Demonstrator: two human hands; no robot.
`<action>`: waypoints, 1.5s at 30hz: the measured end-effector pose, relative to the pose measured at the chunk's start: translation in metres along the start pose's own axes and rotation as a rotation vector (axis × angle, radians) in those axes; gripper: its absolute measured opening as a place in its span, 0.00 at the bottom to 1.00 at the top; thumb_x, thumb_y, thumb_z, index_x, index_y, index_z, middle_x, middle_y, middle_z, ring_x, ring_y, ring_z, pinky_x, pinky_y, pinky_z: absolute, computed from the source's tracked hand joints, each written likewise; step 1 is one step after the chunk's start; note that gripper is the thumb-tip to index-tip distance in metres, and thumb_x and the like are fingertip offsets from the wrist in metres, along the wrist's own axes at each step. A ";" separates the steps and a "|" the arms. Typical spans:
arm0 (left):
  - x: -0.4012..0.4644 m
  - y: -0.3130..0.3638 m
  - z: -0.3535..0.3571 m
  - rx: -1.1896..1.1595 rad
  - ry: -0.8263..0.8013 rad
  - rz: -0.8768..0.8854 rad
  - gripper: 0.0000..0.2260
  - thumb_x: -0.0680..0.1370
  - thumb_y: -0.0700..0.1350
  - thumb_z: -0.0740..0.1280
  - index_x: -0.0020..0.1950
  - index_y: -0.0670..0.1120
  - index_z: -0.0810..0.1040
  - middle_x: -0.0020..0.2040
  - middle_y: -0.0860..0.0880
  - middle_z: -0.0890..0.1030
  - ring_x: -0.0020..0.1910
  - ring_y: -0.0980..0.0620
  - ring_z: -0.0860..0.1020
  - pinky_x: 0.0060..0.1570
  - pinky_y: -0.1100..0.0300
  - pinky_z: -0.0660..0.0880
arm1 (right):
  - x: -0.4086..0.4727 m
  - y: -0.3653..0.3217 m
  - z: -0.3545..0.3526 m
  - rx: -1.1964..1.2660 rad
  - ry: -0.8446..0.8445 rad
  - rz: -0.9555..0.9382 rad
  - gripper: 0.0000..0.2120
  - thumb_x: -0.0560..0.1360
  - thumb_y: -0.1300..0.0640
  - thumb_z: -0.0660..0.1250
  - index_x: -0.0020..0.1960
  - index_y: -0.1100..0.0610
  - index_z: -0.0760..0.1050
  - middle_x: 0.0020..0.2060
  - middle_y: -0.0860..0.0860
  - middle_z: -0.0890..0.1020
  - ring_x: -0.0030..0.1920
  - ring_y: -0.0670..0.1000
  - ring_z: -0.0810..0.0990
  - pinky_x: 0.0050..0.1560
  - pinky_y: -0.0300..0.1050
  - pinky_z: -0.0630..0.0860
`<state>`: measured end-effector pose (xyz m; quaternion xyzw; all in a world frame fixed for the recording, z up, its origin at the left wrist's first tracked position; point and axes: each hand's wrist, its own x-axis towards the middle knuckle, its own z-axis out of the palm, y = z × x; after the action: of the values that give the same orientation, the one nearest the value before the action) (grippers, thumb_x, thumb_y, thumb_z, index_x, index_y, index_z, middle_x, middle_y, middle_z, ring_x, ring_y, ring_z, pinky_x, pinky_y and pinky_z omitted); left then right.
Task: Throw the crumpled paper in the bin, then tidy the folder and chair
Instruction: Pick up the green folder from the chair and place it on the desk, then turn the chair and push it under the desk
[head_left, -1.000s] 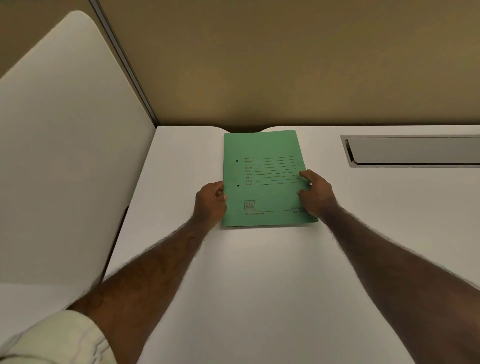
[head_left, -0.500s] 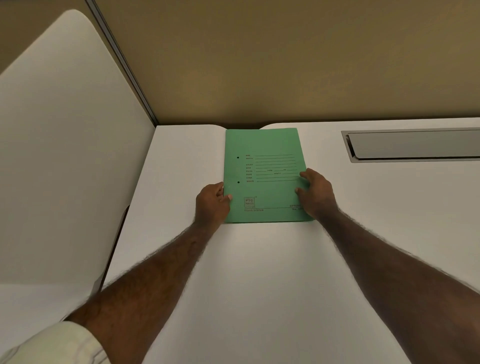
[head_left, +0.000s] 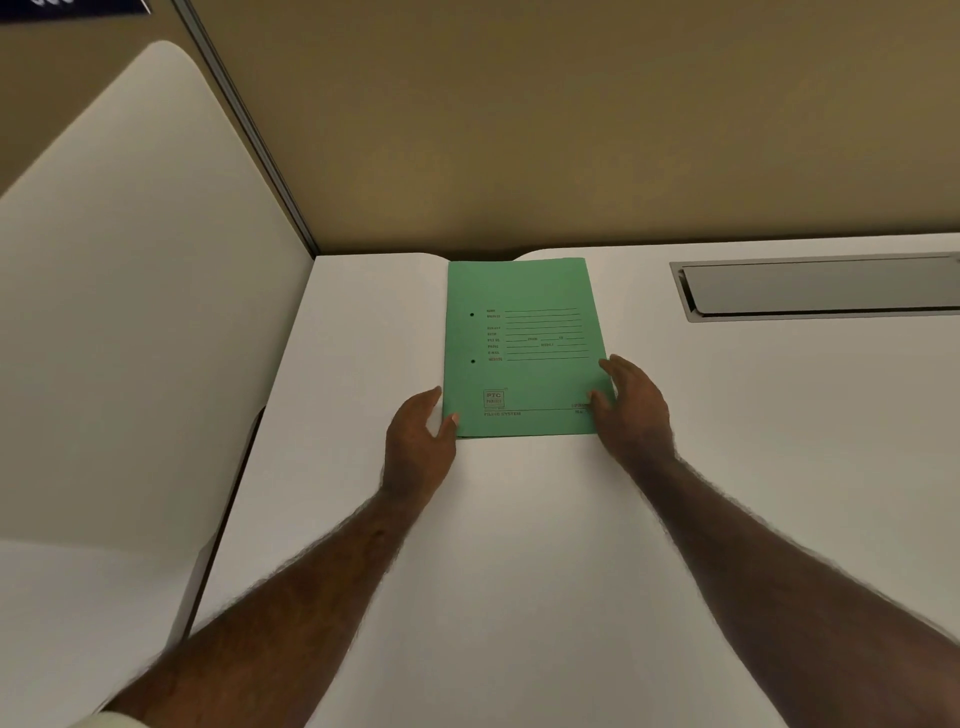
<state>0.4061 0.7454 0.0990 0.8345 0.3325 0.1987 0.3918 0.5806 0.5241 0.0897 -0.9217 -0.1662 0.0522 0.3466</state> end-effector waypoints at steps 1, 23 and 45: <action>-0.006 0.000 -0.002 0.018 0.011 -0.002 0.21 0.78 0.40 0.74 0.70 0.38 0.78 0.67 0.40 0.80 0.66 0.42 0.78 0.69 0.51 0.73 | -0.005 -0.001 -0.003 0.000 0.015 -0.002 0.25 0.79 0.59 0.70 0.75 0.58 0.72 0.75 0.55 0.74 0.74 0.57 0.72 0.76 0.50 0.65; -0.165 -0.014 -0.110 0.008 0.006 0.117 0.20 0.76 0.40 0.77 0.67 0.38 0.80 0.64 0.41 0.82 0.65 0.42 0.79 0.67 0.53 0.74 | -0.211 -0.035 -0.052 -0.030 0.159 -0.149 0.23 0.75 0.57 0.76 0.69 0.56 0.78 0.67 0.51 0.81 0.68 0.56 0.79 0.68 0.58 0.74; -0.337 -0.011 -0.192 0.071 -0.141 0.353 0.25 0.77 0.52 0.75 0.72 0.45 0.78 0.69 0.46 0.80 0.70 0.47 0.77 0.70 0.48 0.75 | -0.472 -0.033 -0.115 -0.322 0.203 -0.140 0.33 0.75 0.34 0.70 0.75 0.48 0.73 0.77 0.48 0.72 0.79 0.52 0.66 0.76 0.57 0.63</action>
<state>0.0523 0.6115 0.1841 0.9050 0.1595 0.1937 0.3434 0.1531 0.3137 0.1893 -0.9519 -0.2003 -0.0925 0.2126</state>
